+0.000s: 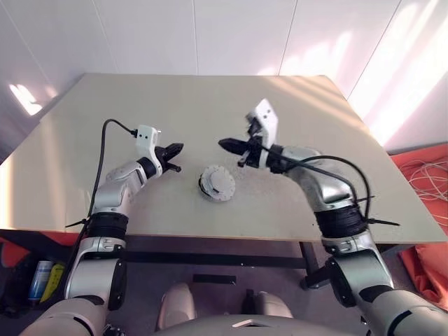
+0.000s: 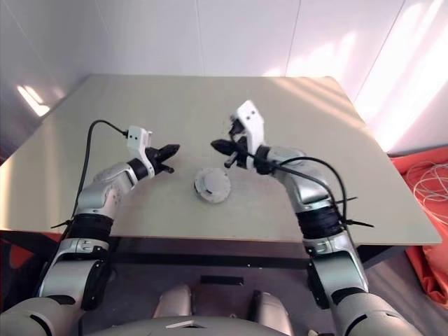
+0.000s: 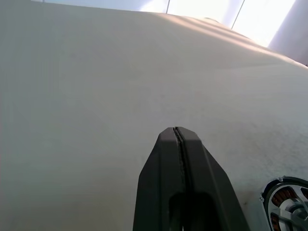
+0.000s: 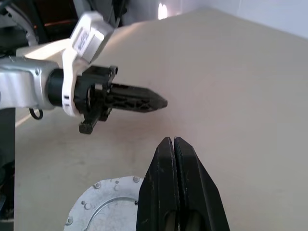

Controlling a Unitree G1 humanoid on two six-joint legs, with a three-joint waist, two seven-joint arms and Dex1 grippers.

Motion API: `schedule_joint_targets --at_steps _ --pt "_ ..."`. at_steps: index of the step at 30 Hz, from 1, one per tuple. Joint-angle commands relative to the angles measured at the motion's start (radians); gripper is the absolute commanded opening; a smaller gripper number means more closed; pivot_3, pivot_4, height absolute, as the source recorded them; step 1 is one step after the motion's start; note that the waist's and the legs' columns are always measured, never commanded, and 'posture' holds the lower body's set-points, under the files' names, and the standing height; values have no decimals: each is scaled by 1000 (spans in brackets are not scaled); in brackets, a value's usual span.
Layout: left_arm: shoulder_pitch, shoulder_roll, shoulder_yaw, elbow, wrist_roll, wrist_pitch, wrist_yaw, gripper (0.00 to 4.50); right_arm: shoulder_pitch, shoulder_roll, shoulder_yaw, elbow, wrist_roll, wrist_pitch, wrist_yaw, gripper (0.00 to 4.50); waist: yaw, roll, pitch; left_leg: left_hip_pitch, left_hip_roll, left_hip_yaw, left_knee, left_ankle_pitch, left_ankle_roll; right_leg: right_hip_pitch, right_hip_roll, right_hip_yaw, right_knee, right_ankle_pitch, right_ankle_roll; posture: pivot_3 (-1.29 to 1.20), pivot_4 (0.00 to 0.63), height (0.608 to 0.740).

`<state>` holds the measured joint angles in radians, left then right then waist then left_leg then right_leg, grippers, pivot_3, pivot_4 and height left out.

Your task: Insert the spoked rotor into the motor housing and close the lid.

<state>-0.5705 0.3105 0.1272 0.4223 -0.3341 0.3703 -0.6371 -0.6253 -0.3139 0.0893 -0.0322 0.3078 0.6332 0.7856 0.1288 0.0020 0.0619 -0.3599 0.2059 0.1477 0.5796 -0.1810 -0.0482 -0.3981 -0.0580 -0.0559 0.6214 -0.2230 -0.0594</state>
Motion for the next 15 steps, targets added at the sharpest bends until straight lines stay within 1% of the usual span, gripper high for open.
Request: schedule_joint_targets --at_steps 1,4,6,8,11,15 --pt "-35 0 6 -15 -10 -12 -9 0 53 -92 -41 -105 52 43 50 25 1 0 0 0 0 0 0 0 0 0 0 0 0 0 0 0 0 740" --pt "-48 -4 1 3 -6 -16 -15 0 140 -201 -30 -159 66 75 104 25 6 0 0 1 0 0 0 0 0 2 0 0 -1 0 0 0 0 740" --pt "-53 -5 -1 10 -5 -17 -19 0 179 -242 -17 -181 75 100 123 25 8 0 0 1 0 0 0 0 0 2 0 0 -1 0 0 0 0 740" --pt "-54 -7 -3 14 -4 -18 -22 0 222 -285 24 -210 64 108 152 25 5 0 0 1 0 1 0 0 0 1 0 0 -1 0 1 0 0 740" --pt "-54 -7 -4 16 -3 -19 -25 0 224 -271 47 -204 59 123 124 25 1 0 0 1 0 1 0 0 0 2 1 0 -1 -3 6 0 0 740" --pt "-41 2 2 0 -6 -10 -23 0 189 -210 75 -222 97 181 100 25 1 0 0 3 0 0 0 0 0 2 1 0 -1 -3 6 0 0 740"
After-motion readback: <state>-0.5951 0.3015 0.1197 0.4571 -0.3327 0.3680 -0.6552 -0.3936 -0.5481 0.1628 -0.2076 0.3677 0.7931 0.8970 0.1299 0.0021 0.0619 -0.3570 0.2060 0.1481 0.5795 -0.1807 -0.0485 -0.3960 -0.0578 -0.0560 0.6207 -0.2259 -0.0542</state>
